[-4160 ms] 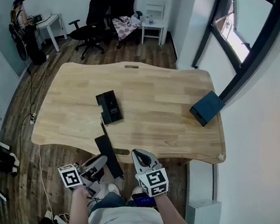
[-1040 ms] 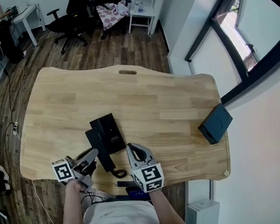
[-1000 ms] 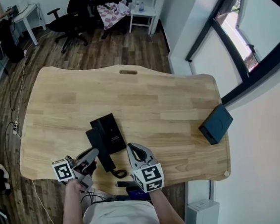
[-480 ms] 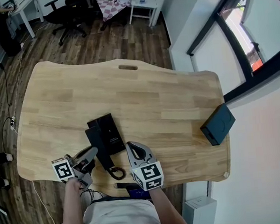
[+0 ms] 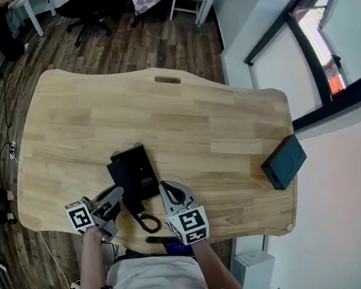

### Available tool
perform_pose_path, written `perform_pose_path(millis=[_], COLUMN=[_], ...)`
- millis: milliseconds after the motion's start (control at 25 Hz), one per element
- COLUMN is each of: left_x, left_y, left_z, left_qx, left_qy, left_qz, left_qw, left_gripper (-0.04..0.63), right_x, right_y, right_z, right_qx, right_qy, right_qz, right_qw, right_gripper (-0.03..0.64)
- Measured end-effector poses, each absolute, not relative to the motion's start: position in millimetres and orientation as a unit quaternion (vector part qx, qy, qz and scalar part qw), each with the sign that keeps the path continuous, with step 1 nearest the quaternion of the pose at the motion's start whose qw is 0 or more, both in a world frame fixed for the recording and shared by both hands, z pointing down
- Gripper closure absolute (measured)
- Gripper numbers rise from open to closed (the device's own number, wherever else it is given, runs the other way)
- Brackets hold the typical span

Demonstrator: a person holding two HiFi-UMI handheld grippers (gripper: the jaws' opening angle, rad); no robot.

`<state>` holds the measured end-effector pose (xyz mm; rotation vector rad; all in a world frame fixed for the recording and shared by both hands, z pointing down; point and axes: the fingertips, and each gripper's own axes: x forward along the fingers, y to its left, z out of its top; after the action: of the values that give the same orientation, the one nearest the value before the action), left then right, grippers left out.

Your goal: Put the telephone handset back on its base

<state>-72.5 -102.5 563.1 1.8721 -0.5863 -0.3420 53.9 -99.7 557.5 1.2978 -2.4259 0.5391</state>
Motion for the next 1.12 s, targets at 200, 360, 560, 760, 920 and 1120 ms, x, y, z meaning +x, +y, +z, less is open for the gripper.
perform_pose_path(millis=[200, 360, 560, 760, 920, 1120], left_x=[-73, -72, -73, -73, -73, -72], left_y=[-107, -112, -116, -119, -122, -125], left_z=[574, 583, 593, 600, 604, 607], left_qx=[0.783, 0.779, 0.775, 0.772, 0.775, 0.778], left_qy=[-0.250, -0.253, -0.254, -0.254, -0.255, -0.255], left_qz=[-0.144, -0.142, -0.141, -0.144, -0.140, -0.137], left_qw=[0.551, 0.555, 0.561, 0.564, 0.561, 0.558], left_gripper=[0.525, 0.525, 0.525, 0.525, 0.525, 0.525], right_x=[52, 52, 52, 53, 48, 44], right_y=[-105, -109, -112, -120, -126, -129], right_z=[566, 574, 583, 588, 587, 592], right_qx=[0.452, 0.449, 0.448, 0.448, 0.443, 0.438], right_qy=[-0.852, -0.850, -0.847, -0.846, -0.851, -0.852], right_qz=[0.199, 0.205, 0.213, 0.218, 0.213, 0.218], right_qw=[0.175, 0.182, 0.190, 0.190, 0.186, 0.188], right_gripper=[0.611, 0.611, 0.611, 0.611, 0.611, 0.611])
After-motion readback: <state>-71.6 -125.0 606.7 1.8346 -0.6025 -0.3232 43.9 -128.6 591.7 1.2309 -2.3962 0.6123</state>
